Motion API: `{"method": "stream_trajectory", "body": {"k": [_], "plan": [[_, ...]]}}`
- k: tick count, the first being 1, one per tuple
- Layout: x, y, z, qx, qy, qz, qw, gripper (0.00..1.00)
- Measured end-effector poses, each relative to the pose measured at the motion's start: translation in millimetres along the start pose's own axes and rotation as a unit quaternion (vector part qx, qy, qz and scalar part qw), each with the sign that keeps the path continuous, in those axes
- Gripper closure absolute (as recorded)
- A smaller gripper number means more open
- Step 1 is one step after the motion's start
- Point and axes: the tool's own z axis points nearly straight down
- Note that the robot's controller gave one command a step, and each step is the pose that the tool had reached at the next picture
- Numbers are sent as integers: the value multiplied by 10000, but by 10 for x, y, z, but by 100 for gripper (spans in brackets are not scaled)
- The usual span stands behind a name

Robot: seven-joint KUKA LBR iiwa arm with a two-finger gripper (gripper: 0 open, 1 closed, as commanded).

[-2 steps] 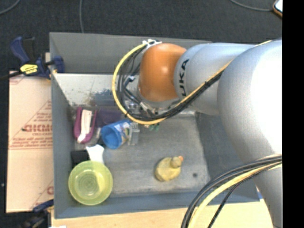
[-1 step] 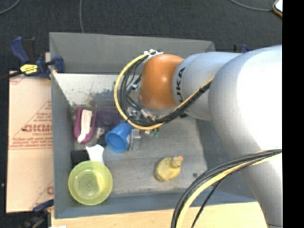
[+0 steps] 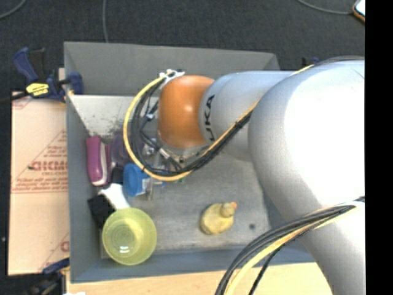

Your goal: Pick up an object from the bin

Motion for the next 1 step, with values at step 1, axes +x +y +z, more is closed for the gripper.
{"method": "stream_trajectory", "body": {"k": [1], "plan": [[-112,-432,-18,22,12,303,9995,0]]}}
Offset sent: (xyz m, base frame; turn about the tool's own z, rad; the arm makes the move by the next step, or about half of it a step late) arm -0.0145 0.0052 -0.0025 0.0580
